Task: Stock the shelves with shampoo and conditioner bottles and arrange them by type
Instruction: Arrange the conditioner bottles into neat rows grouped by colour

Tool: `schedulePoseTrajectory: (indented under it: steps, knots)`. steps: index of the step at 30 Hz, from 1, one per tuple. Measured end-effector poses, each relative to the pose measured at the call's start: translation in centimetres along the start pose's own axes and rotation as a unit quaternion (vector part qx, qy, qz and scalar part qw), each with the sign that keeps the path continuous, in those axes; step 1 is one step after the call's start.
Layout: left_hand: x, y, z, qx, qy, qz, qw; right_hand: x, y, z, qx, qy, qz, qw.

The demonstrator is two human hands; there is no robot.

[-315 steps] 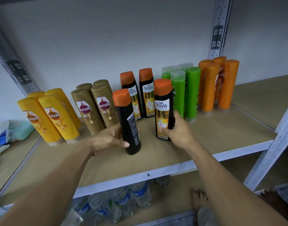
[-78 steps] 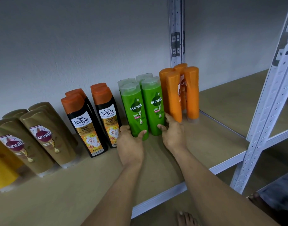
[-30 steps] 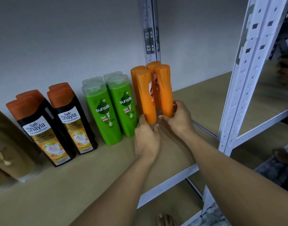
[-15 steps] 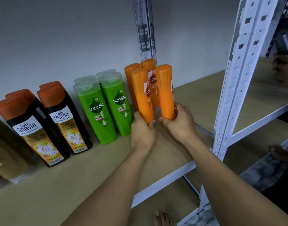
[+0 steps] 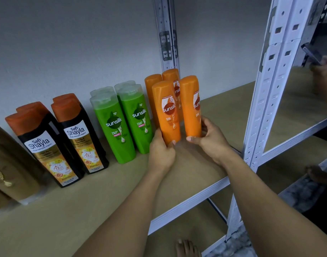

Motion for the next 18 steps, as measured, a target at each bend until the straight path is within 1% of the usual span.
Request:
schedulePoseTrajectory:
  steps: [4, 7, 11, 14, 18]
  knots:
    - [0.1, 0.1, 0.2, -0.008, 0.017, -0.003, 1.000, 0.1, -1.0, 0.1, 0.063, 0.070, 0.059, 0.994]
    - [0.3, 0.2, 0.6, -0.021, 0.037, -0.012, 0.999, -0.1, -1.1, -0.1, 0.097, 0.100, 0.071, 0.988]
    - [0.2, 0.4, 1.5, -0.063, 0.075, -0.031, 0.995, -0.1, -1.1, 0.1, 0.091, 0.101, 0.072, 0.988]
    - [0.2, 0.7, 1.5, -0.066, 0.072, -0.030, 0.995, -0.1, -0.6, 0.3, 0.066, 0.081, 0.056, 0.993]
    - [0.4, 0.8, 1.6, -0.084, 0.074, -0.032, 0.993, 0.1, -0.9, 0.6, 0.070, 0.111, 0.078, 0.988]
Point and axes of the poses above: each hand's wrist, its own x-axis away from the middle knuckle, its own z-axis out of the back of the hand, y = z × x, the point moved 9 cm from there along -x, towards the middle knuckle, and after that the axes turned 15 degrees about y, right-handed, at the moved point
